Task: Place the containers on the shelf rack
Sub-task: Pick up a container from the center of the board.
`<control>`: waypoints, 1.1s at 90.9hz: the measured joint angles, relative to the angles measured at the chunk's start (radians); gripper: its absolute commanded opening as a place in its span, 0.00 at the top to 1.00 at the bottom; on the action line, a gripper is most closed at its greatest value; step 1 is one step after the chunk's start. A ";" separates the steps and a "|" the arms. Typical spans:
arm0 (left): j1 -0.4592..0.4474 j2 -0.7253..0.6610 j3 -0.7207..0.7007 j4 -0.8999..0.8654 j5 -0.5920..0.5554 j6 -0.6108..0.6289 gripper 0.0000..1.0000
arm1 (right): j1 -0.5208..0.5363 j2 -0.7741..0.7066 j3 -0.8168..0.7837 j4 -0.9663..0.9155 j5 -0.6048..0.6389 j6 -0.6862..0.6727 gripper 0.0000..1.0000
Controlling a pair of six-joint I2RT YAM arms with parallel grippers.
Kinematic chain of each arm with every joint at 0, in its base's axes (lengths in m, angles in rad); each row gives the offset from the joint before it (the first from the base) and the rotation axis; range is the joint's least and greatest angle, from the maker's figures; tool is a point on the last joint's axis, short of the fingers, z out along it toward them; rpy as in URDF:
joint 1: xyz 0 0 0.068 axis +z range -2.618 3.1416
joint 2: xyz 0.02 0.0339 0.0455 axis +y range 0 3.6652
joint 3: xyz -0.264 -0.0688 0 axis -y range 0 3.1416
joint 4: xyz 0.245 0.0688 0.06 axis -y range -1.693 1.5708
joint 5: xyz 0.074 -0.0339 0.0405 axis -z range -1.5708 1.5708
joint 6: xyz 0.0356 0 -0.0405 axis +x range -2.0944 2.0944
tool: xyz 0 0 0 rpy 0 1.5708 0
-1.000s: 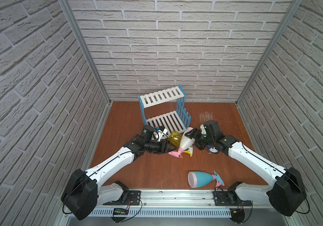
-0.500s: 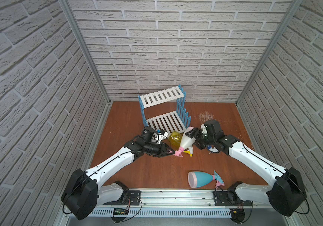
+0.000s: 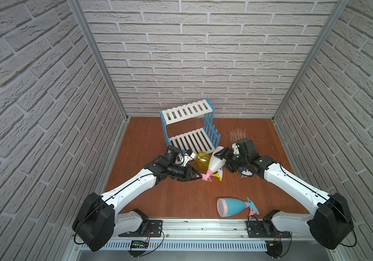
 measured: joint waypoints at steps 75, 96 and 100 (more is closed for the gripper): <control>0.099 -0.024 0.130 -0.164 -0.008 -0.171 1.00 | -0.023 -0.219 0.119 -0.214 0.072 -0.401 0.03; 0.160 -0.073 0.185 -0.254 -0.033 -0.291 1.00 | 0.077 -0.253 0.058 -0.047 0.061 -0.784 0.12; 0.169 -0.082 0.185 -0.262 -0.039 -0.319 1.00 | 0.114 -0.264 0.019 0.006 0.066 -0.870 0.13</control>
